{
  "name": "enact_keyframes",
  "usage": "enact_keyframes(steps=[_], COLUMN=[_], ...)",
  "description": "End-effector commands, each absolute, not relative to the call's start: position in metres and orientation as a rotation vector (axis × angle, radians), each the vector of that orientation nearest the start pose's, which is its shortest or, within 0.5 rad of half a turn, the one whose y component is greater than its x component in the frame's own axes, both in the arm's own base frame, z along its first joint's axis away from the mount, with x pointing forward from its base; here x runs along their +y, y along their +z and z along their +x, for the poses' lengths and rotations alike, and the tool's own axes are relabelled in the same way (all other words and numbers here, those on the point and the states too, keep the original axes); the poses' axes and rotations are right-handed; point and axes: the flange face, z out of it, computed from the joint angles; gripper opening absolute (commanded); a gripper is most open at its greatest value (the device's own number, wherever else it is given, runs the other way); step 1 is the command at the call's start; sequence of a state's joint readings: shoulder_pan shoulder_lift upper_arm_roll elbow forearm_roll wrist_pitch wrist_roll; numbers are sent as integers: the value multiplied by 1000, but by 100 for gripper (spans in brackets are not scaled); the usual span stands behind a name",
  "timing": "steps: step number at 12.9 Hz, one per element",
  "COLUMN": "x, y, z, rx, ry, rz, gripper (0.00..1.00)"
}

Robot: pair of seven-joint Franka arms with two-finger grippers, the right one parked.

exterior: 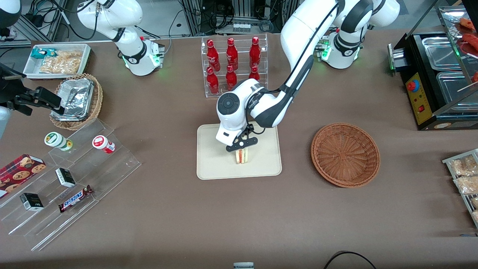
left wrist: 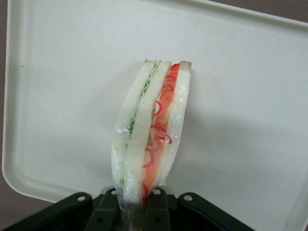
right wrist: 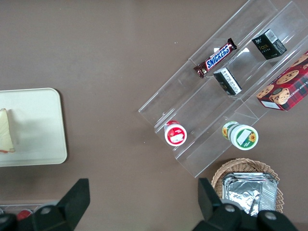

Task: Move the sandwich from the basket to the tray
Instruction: 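Lower the sandwich onto the tray and open the left gripper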

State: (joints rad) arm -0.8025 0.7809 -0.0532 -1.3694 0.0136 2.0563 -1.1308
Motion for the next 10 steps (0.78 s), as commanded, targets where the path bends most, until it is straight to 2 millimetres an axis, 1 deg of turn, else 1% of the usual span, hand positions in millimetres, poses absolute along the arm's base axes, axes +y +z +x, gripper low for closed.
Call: enact_keyframes(steps=[1, 2, 3, 4, 6, 8, 9, 10], x=[-548, -548, -549, -549, -548, -550, -548, -544], y=[246, 245, 243, 243, 253, 279, 288, 302], z=[485, 485, 484, 484, 486, 486, 487, 489], rx=[-463, -463, -458, -463, -466, -453, -457, -463], ry=[114, 114, 114, 114, 104, 64, 58, 57], rz=[-3036, -3036, -3037, -3036, -3041, -3062, -3065, -3067], gripper=[10, 31, 74, 100, 100, 100, 100, 100])
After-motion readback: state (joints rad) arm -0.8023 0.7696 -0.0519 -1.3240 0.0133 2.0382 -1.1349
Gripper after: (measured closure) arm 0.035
